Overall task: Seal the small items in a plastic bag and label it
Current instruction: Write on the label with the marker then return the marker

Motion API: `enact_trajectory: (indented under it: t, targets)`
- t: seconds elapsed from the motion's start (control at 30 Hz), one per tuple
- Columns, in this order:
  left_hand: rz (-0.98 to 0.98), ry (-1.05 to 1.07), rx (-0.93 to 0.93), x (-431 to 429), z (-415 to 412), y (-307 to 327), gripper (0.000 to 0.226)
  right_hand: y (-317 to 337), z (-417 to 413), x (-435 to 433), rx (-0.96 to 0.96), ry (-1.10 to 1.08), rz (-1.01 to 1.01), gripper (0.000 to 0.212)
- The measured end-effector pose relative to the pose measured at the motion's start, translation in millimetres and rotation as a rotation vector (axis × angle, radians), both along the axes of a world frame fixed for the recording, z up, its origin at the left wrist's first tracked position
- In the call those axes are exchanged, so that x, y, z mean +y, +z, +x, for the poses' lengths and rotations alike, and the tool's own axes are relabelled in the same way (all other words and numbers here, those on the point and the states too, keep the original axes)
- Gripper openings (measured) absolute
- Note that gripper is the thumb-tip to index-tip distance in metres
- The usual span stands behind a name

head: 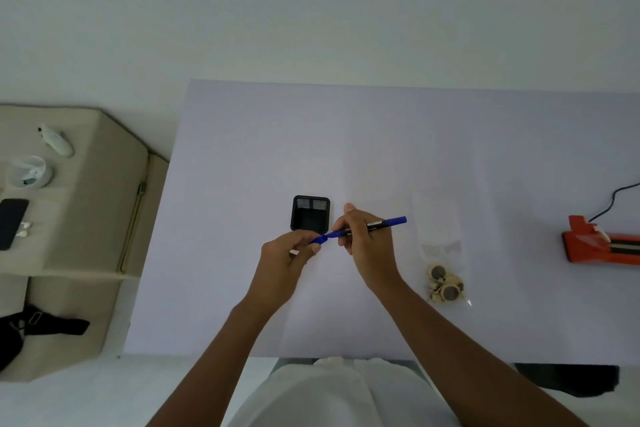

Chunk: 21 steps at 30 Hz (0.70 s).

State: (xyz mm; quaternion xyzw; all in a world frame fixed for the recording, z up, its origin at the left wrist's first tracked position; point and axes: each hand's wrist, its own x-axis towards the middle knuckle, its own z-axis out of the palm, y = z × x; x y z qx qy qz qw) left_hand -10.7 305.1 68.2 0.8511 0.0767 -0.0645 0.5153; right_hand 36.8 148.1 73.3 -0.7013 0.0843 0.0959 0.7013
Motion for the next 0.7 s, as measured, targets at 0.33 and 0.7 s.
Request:
enact_trajectory:
  t: [0.33,0.7]
  targets:
    - [-0.071,-0.092,-0.098,-10.5,12.3,34.1,0.017,25.6,2.9,16.1,0.018,-0.110,0.070,0.035]
    - [-0.135,-0.056,-0.110,-15.8,23.7,38.9,0.021,35.8,14.8,30.1,0.056,-0.083,0.163,0.028]
